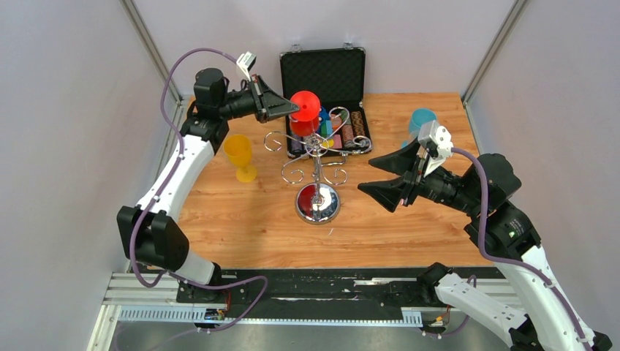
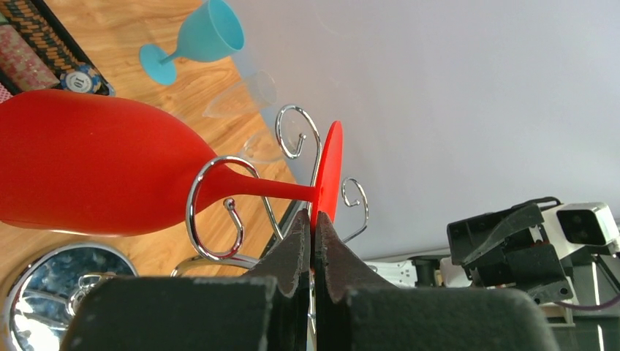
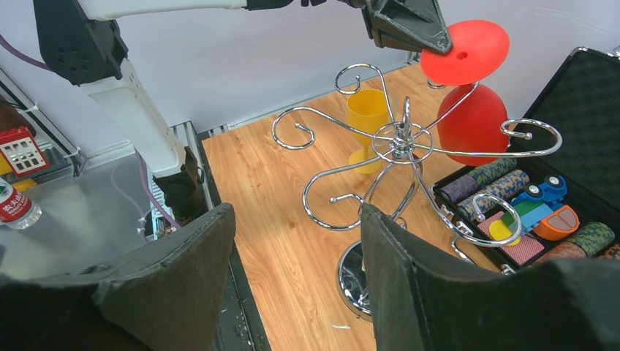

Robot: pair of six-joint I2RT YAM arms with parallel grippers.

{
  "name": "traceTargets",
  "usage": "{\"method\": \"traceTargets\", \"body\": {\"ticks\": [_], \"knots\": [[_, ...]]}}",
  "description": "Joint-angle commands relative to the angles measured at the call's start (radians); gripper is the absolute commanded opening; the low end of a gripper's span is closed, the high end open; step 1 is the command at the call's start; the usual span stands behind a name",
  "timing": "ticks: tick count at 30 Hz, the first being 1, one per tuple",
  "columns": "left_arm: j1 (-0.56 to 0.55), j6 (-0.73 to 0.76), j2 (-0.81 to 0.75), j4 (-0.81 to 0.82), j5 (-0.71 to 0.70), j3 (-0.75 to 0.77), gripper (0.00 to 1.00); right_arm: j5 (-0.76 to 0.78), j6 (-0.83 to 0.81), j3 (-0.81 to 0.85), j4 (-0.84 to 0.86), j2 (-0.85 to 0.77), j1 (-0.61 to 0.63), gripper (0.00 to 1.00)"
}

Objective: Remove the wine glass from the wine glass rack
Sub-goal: Pick up the wine glass from the wine rack.

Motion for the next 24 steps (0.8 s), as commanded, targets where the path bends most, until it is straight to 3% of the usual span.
{"method": "traceTargets", "body": {"ticks": [1, 24], "knots": [[-0.007, 0.054, -0.078, 0.001, 0.019, -0.026, 0.00, -0.001, -0.003, 0.012, 0.005, -0.006, 0.005, 0.62], [-0.007, 0.147, -0.207, -0.103, 0.022, -0.105, 0.00, -0.007, 0.042, 0.050, 0.004, 0.030, 0.005, 0.62]]}}
